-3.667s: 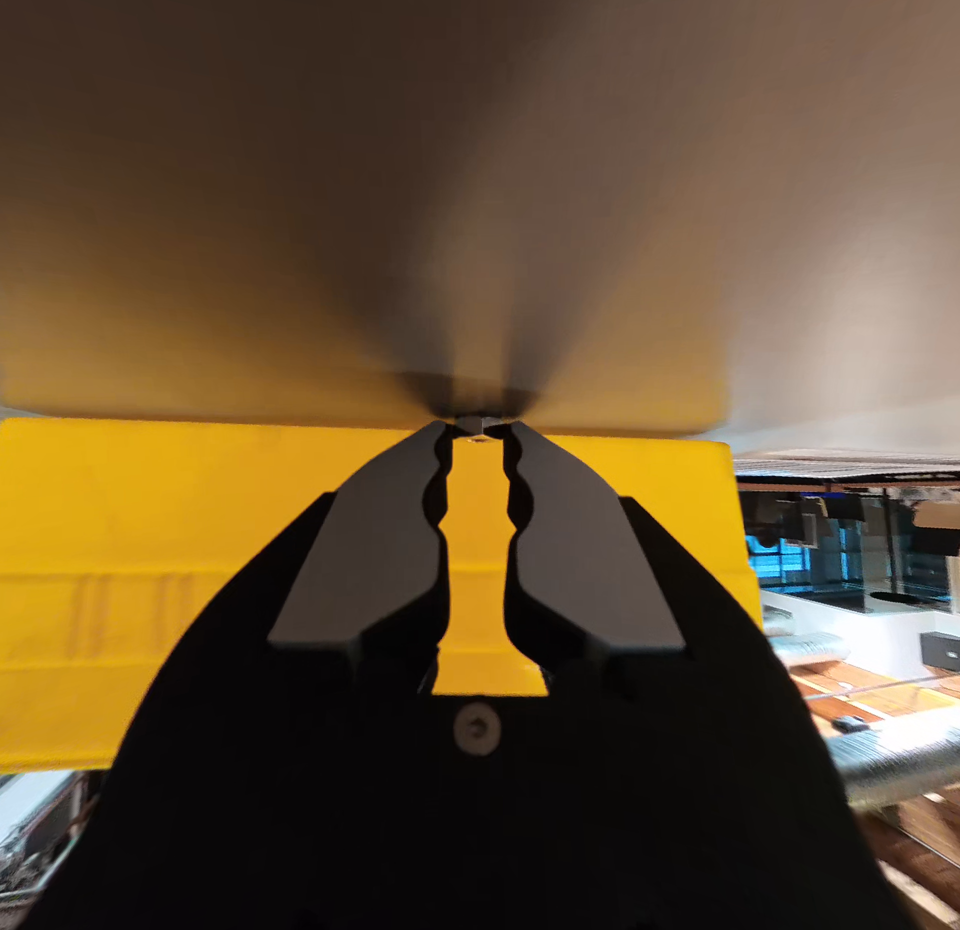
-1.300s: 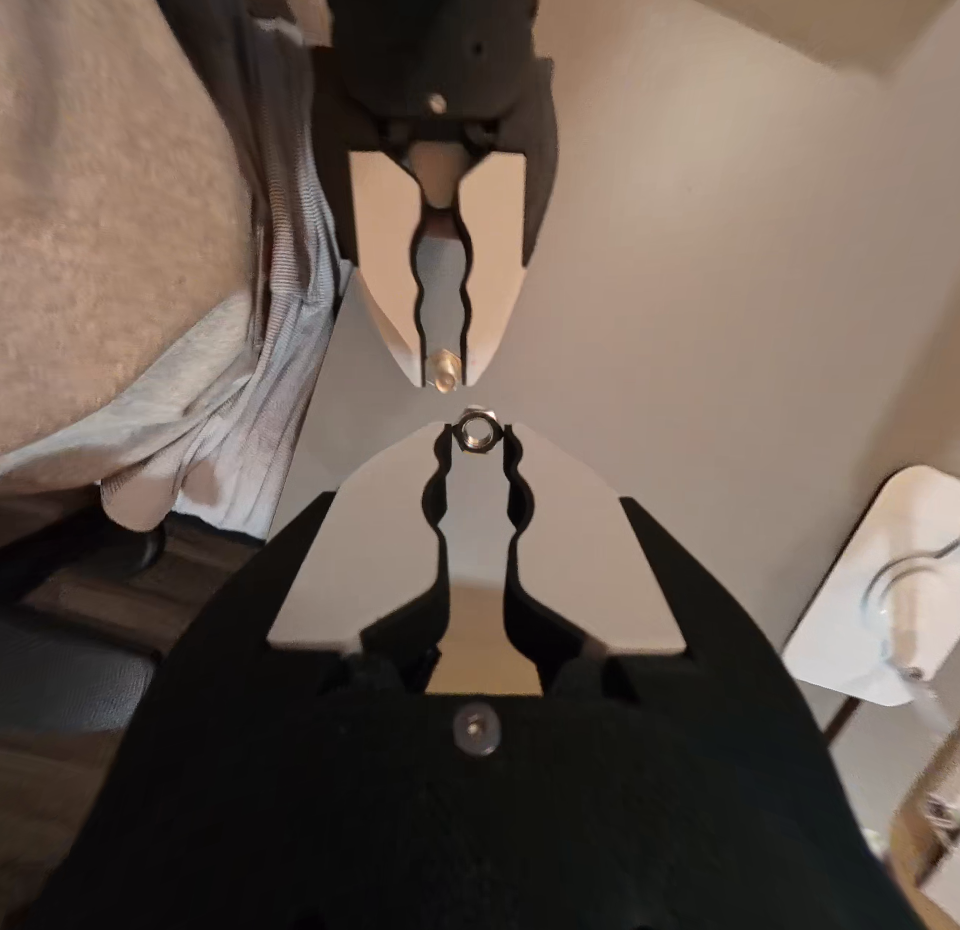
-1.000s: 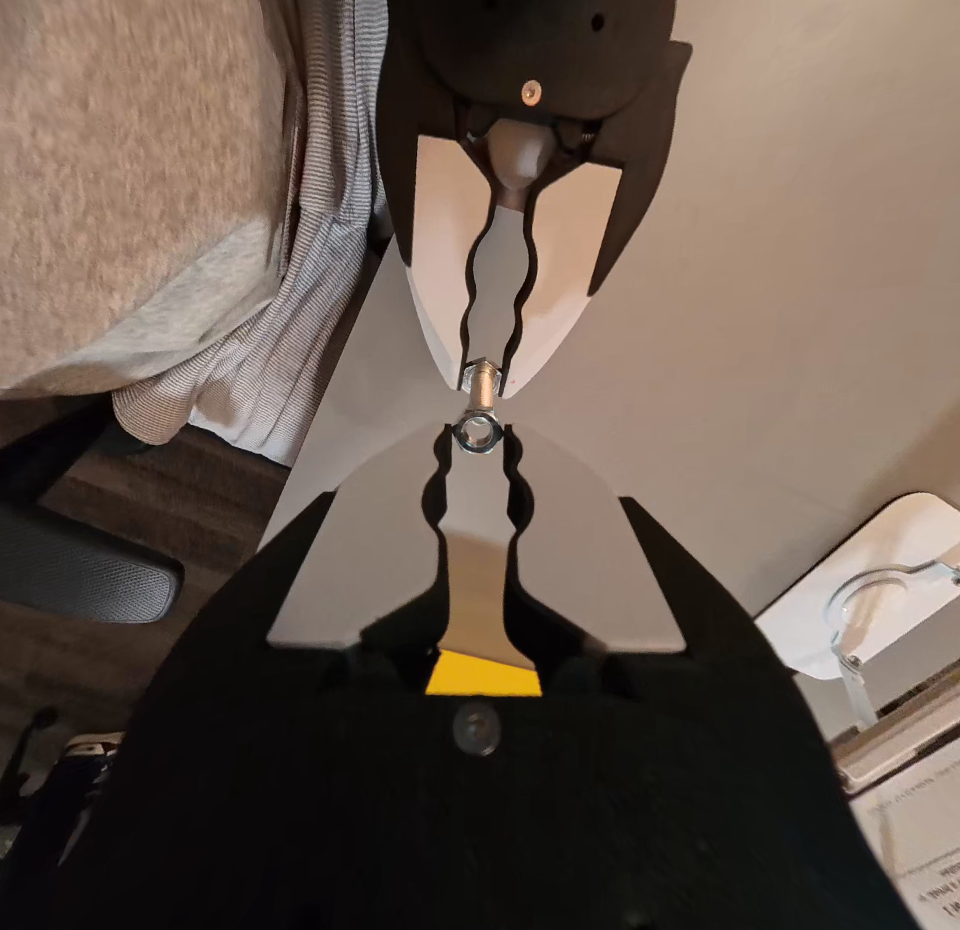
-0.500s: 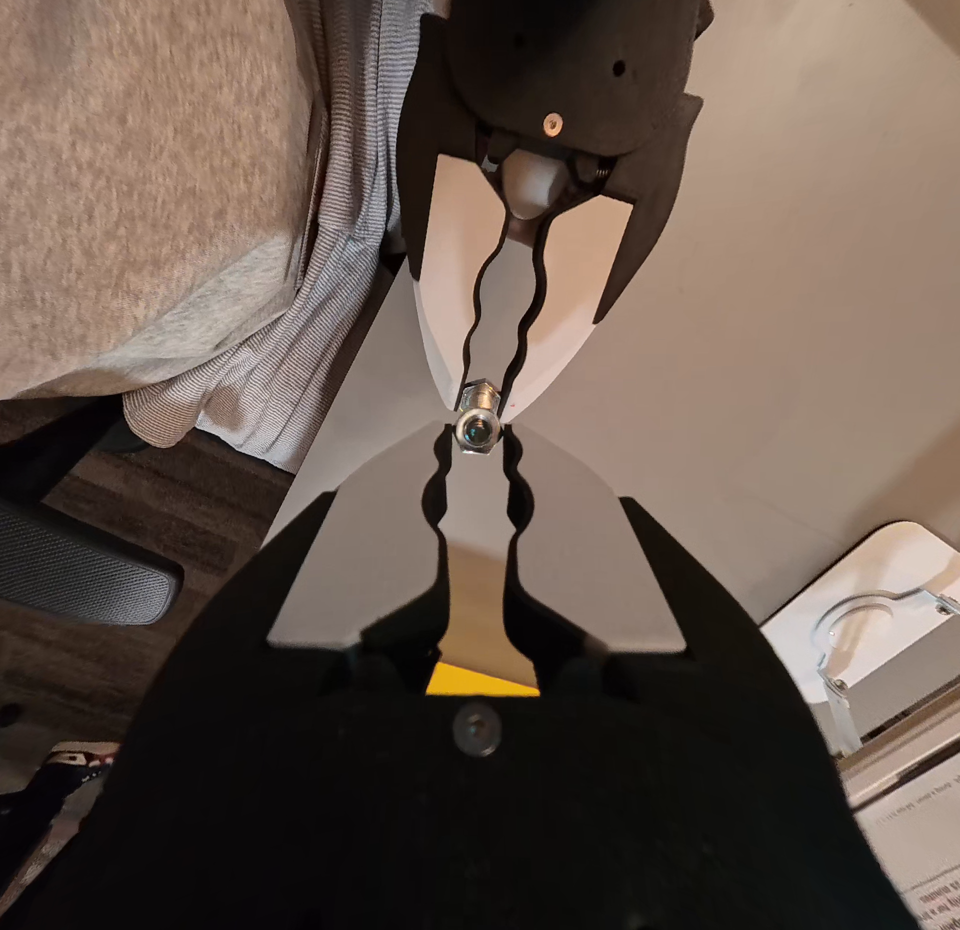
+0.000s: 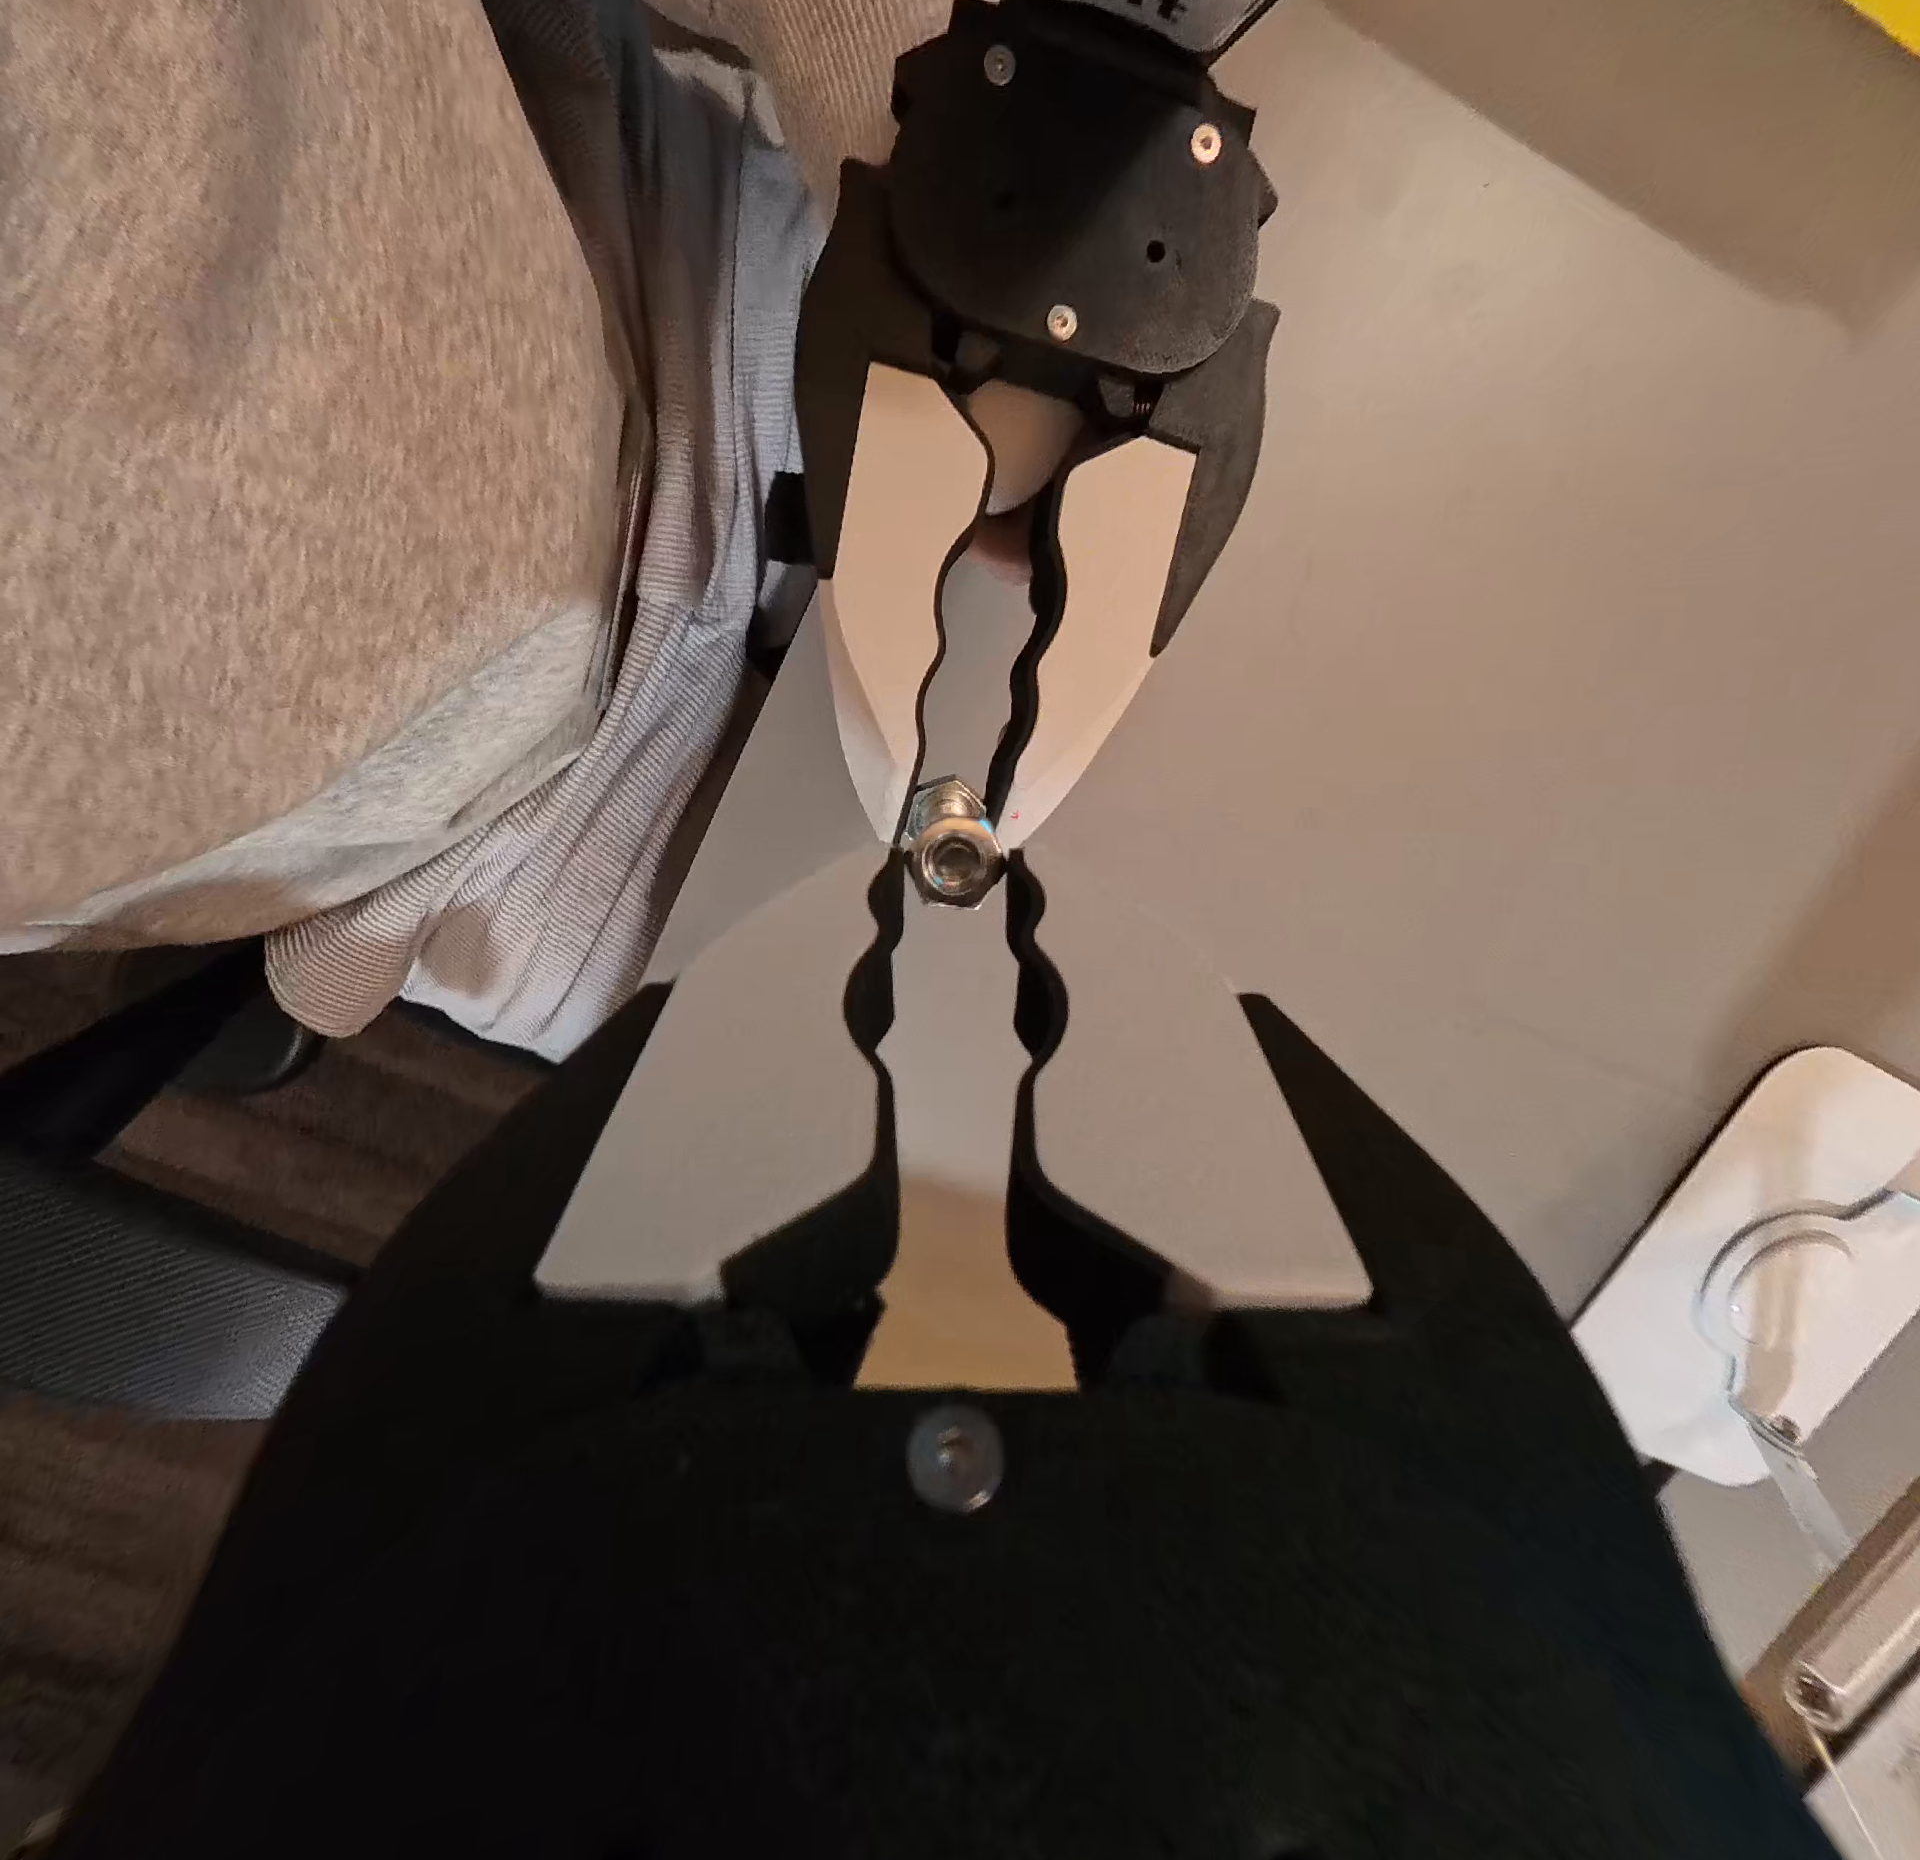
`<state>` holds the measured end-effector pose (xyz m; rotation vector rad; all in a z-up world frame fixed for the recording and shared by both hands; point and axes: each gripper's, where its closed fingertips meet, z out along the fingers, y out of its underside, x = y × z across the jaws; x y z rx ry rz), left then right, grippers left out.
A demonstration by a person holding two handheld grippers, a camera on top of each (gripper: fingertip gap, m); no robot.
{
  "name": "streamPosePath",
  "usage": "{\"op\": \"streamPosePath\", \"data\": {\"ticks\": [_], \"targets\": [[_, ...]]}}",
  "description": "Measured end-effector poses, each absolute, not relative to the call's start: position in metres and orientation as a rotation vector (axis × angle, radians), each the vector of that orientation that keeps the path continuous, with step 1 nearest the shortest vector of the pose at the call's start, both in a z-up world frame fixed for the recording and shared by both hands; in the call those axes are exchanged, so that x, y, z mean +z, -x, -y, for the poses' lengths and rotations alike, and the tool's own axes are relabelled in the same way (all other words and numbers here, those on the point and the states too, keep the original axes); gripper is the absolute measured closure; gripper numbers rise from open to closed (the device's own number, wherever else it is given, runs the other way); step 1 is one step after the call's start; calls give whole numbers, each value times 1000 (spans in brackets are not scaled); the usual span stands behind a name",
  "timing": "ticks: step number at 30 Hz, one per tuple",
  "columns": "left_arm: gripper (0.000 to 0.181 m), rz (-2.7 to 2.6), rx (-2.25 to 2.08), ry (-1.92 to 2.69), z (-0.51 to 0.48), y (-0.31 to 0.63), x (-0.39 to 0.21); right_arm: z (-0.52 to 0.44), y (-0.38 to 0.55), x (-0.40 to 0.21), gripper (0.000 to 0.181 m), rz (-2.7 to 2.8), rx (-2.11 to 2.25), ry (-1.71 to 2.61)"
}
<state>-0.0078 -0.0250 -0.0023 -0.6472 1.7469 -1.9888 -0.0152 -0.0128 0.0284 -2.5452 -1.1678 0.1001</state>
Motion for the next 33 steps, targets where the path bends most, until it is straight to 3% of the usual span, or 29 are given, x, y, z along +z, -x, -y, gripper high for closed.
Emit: {"op": "streamPosePath", "data": {"ticks": [33], "targets": [[162, -1659, -2162, 665, 19, 12, 11, 3, 20, 43, 162, 872, 286, 2364]]}}
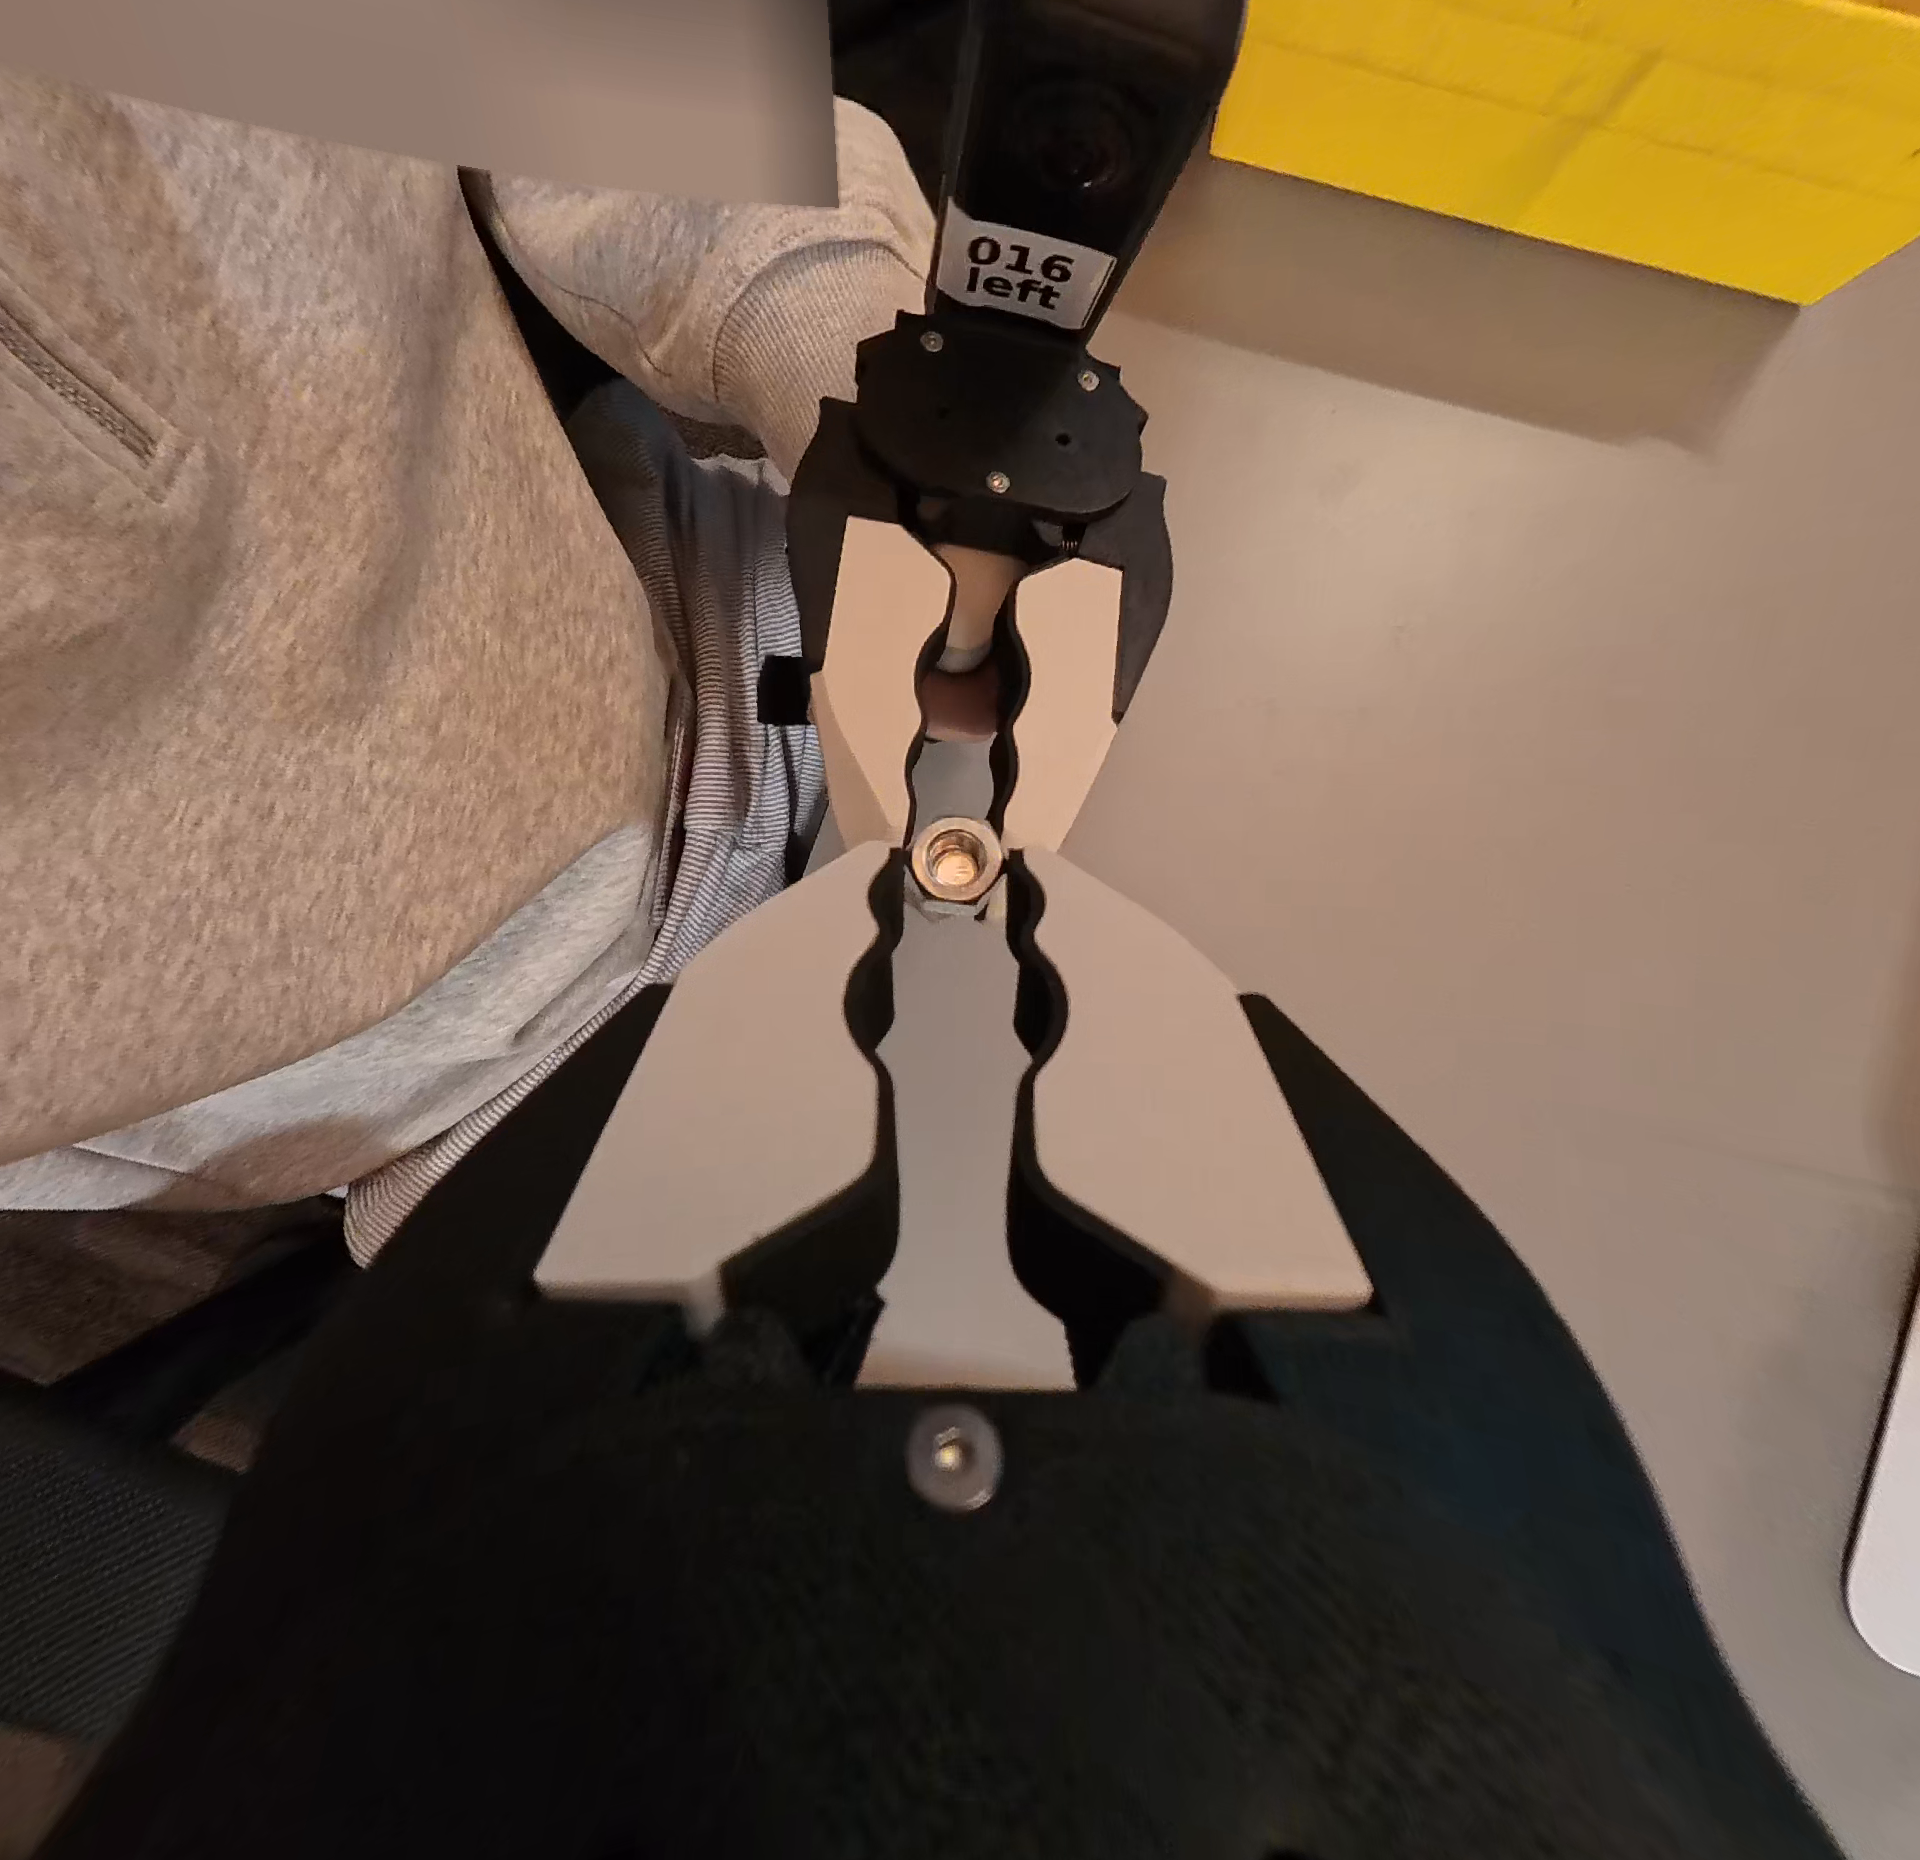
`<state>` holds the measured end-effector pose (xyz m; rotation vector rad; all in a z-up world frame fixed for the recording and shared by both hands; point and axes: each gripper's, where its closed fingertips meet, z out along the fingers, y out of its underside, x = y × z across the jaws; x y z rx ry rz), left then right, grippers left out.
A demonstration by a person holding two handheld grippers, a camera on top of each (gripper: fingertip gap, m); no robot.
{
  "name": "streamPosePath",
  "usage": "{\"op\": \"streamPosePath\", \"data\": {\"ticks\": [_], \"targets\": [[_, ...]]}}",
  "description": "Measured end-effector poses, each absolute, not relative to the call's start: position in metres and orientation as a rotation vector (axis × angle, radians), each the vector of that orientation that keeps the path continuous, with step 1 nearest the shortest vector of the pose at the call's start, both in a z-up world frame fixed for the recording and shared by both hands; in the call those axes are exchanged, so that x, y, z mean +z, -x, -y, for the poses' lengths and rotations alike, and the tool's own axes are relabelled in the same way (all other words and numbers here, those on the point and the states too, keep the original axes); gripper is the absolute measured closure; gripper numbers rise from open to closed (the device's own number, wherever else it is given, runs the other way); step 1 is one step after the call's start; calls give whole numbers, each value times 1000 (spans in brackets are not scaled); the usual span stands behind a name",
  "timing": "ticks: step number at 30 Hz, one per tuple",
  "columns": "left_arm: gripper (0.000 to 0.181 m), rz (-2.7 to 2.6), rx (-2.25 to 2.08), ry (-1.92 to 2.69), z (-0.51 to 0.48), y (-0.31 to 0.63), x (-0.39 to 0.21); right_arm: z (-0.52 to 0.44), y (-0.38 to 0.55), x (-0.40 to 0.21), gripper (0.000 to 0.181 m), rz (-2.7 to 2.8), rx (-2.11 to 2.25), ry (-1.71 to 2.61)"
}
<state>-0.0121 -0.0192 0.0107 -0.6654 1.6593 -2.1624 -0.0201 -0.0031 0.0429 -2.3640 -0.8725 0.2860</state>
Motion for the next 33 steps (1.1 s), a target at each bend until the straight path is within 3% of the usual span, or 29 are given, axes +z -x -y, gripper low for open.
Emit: {"op": "streamPosePath", "data": {"ticks": [19, 27, 33], "targets": [[163, -1677, -2132, 652, 21, 13, 8, 8, 19, 40, 162, 882, 272, 2425], [163, -1747, -1891, 633, 24, 6, -6, 16, 13, 25, 162, 979, 125, 2534], [163, -1759, -1716, 652, 18, -4, -16, 15, 4, 15, 162, 709, 117, 2660]]}}
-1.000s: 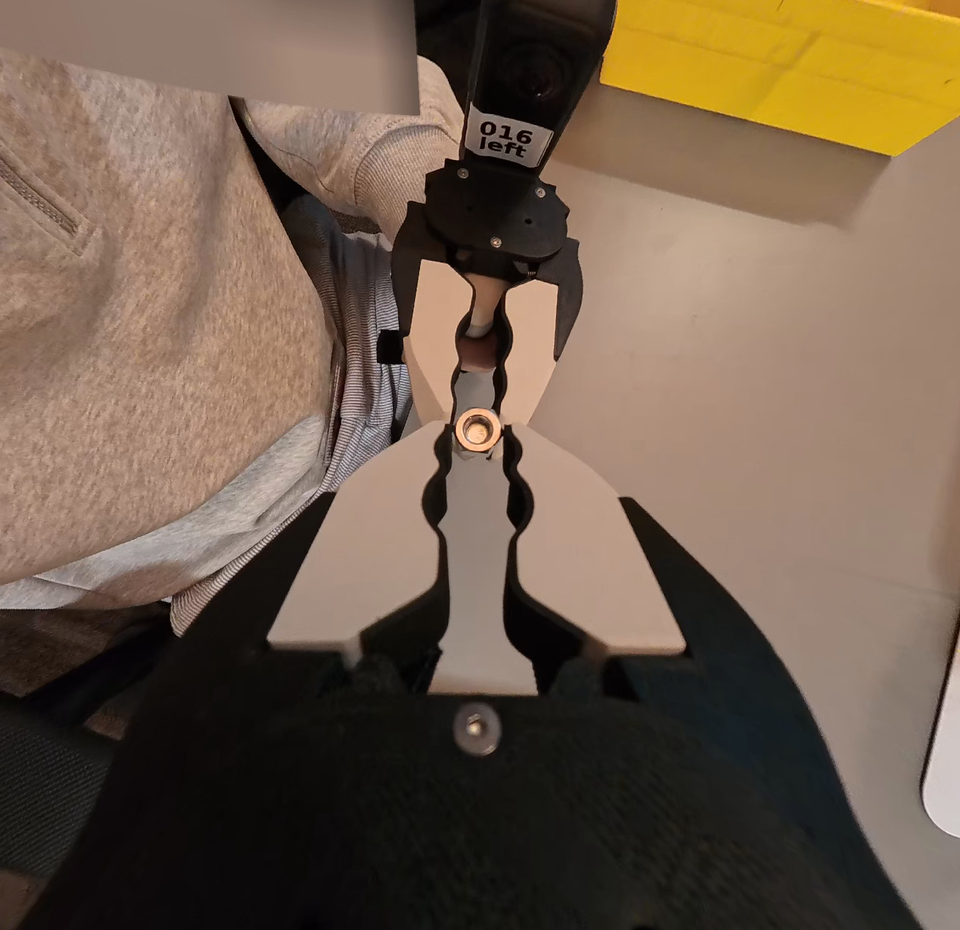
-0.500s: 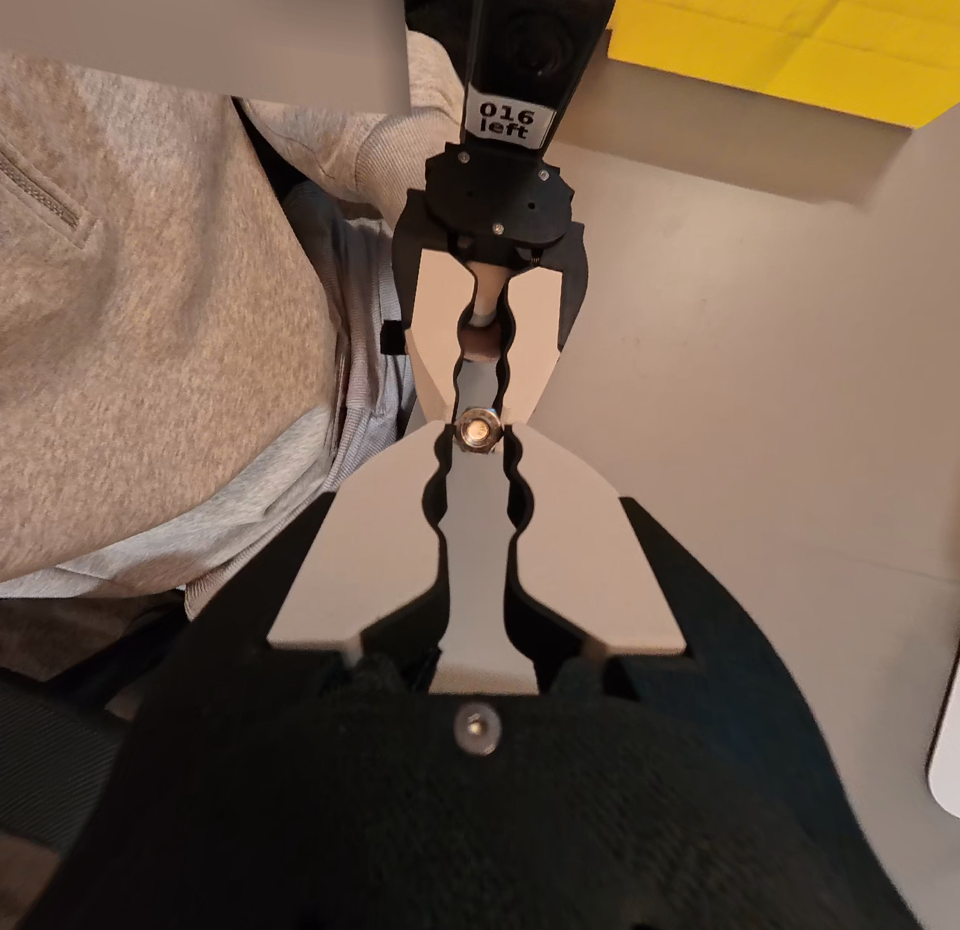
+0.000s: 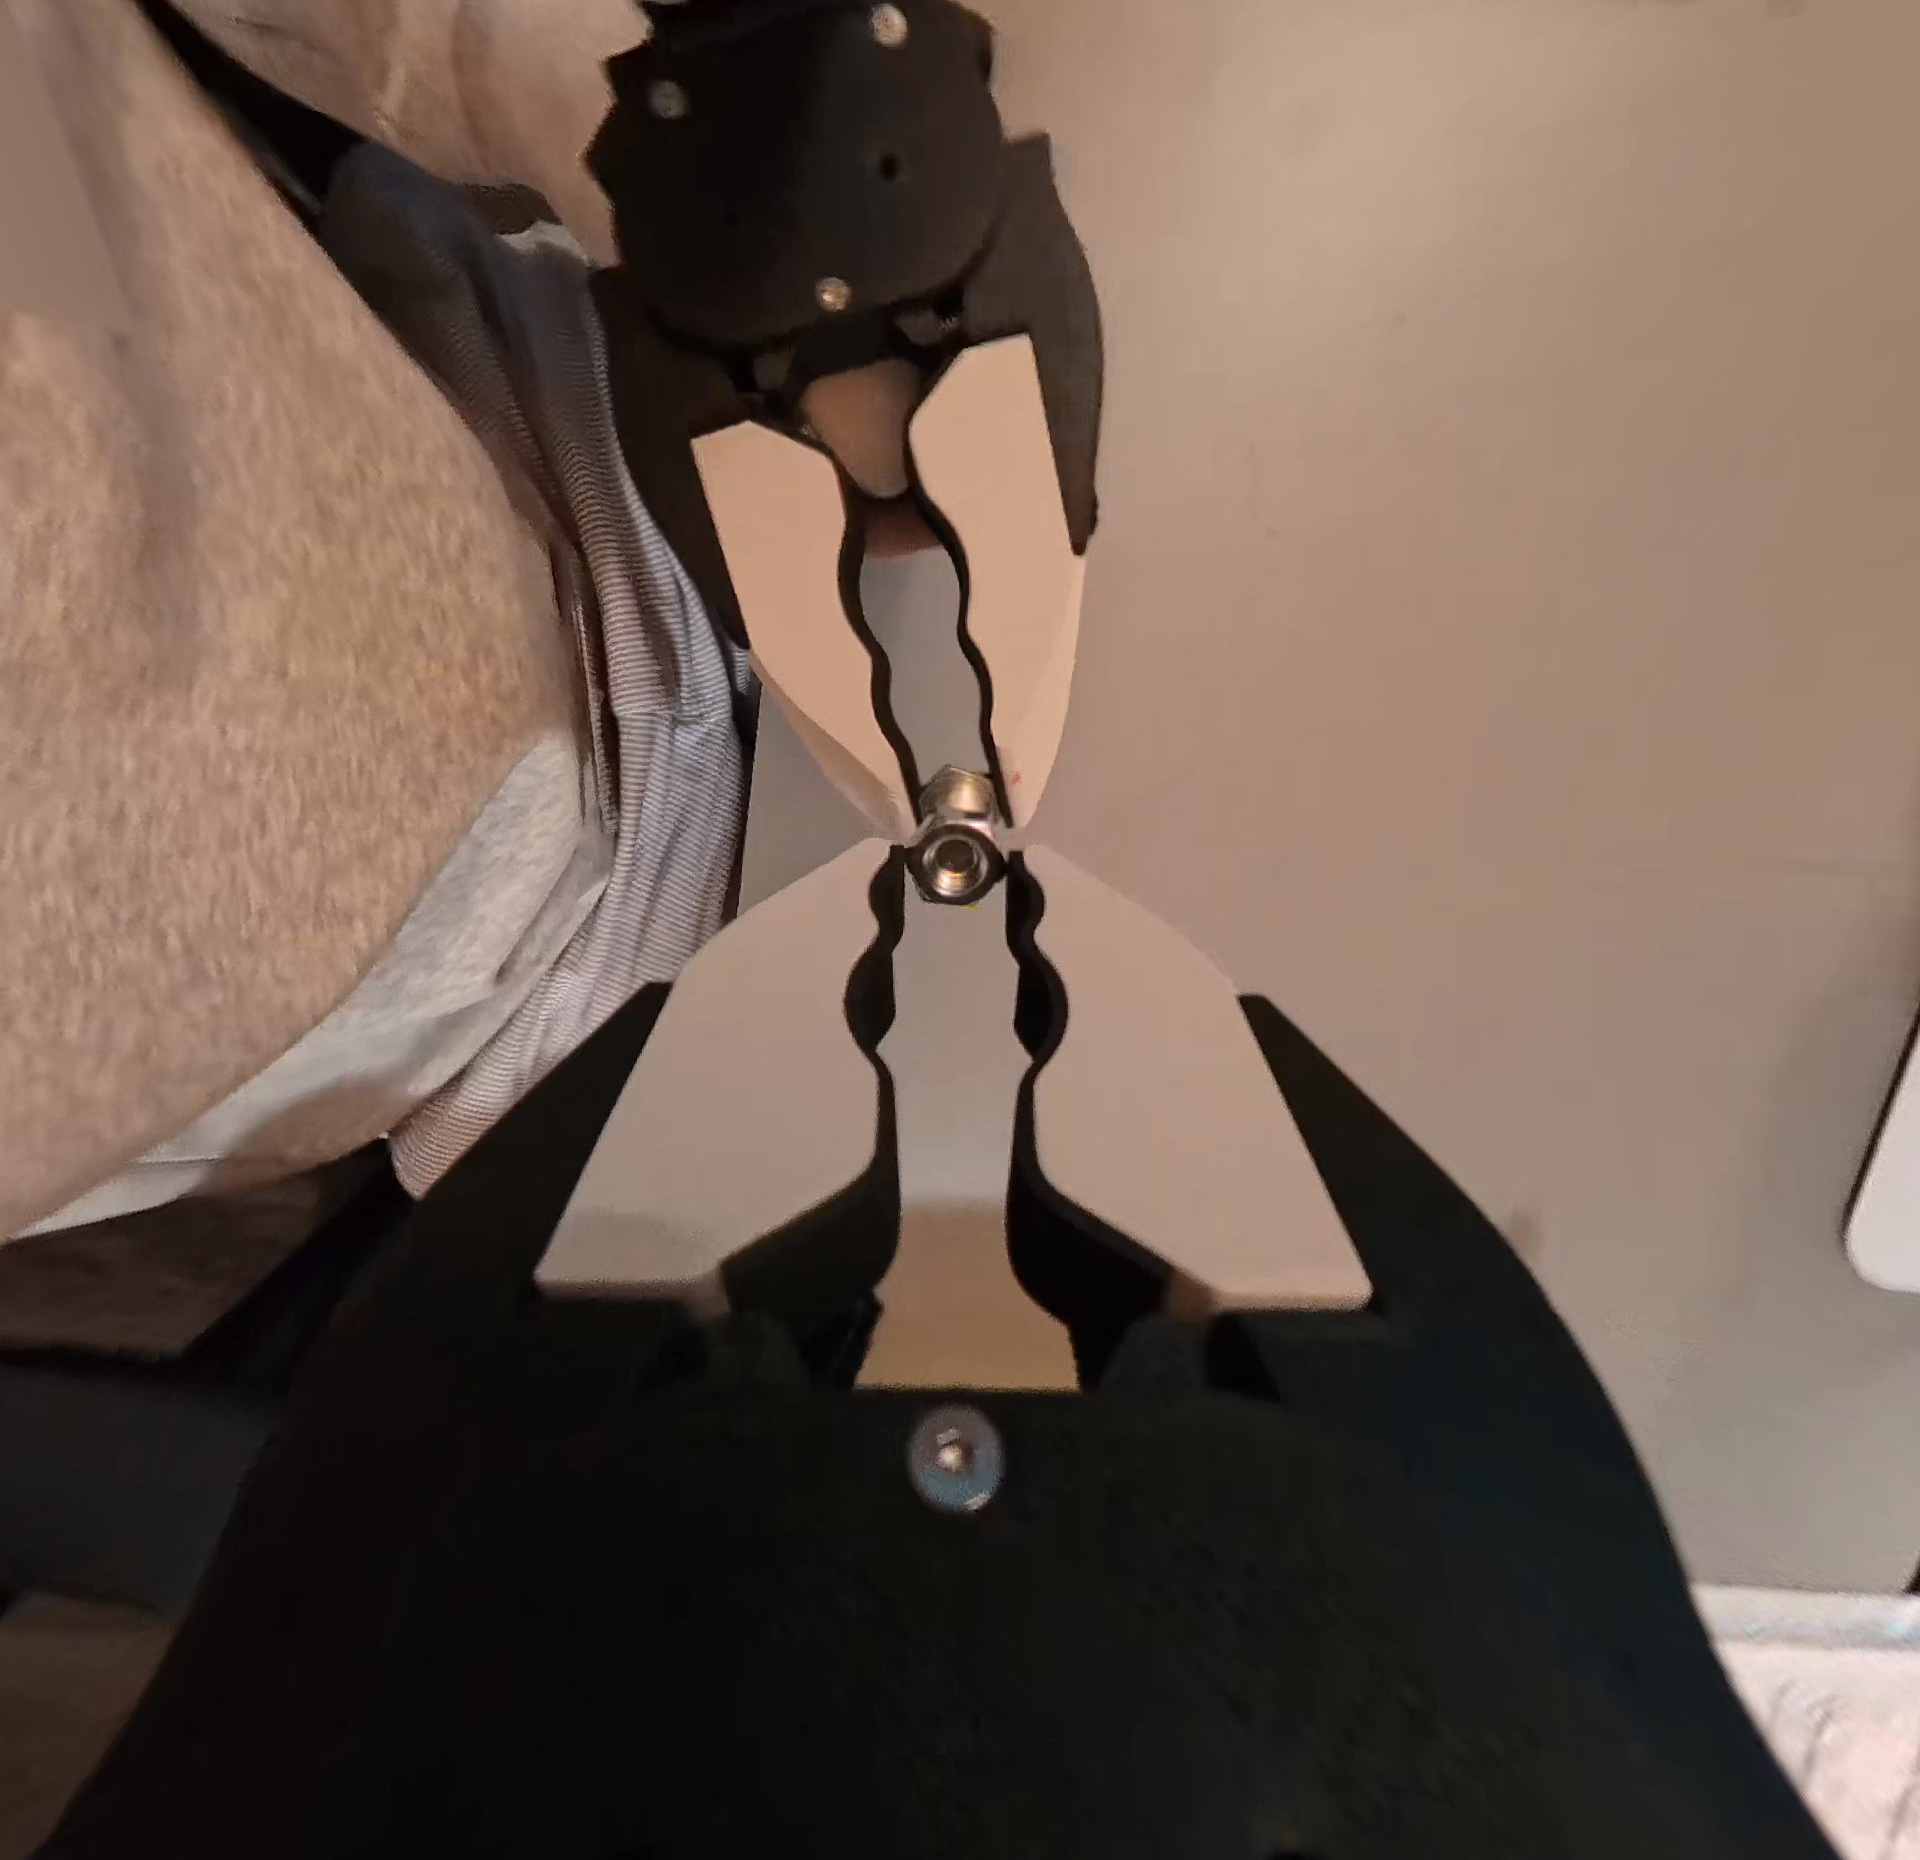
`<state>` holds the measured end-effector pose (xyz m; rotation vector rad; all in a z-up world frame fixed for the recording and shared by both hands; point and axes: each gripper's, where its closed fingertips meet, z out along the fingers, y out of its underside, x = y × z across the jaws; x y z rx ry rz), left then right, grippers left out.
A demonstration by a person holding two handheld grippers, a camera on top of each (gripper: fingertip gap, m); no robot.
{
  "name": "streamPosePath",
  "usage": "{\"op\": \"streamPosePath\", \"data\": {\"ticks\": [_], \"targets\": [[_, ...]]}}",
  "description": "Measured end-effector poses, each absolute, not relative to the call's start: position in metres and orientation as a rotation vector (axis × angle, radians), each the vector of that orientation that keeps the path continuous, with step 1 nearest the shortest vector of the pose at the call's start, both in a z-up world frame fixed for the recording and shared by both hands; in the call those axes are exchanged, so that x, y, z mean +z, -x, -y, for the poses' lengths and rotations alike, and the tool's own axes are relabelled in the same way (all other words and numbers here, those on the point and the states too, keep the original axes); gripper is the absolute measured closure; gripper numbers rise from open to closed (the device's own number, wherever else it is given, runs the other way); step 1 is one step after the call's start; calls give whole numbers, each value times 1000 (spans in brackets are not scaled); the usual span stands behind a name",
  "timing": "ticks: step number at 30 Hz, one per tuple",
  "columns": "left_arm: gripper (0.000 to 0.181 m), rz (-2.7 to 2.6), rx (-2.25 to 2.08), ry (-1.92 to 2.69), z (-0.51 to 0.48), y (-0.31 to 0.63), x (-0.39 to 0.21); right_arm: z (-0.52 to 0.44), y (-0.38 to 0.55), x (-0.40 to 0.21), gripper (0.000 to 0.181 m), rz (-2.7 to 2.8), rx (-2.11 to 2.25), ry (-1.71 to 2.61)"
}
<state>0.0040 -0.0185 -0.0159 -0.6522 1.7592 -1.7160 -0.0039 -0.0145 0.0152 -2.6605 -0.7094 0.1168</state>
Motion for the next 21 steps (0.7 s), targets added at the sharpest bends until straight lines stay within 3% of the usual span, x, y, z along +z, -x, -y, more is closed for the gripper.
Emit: {"op": "streamPosePath", "data": {"ticks": [8, 11, 15, 21], "targets": [[163, -1766, -1722, 655, 21, -4, -17, 16, 3, 13, 161, 655, 73, 2690], [163, -1779, -1722, 645, 22, -3, -18, 17, 2, 8, 146, 692, 37, 2709], [163, -1796, -1726, 638, 25, -2, -20, 19, 4, 4, 141, 758, 13, 2720], [163, -1776, -1785, 670, 22, -2, -16, 13, 11, 16, 153, 914, -41, 2618]]}}
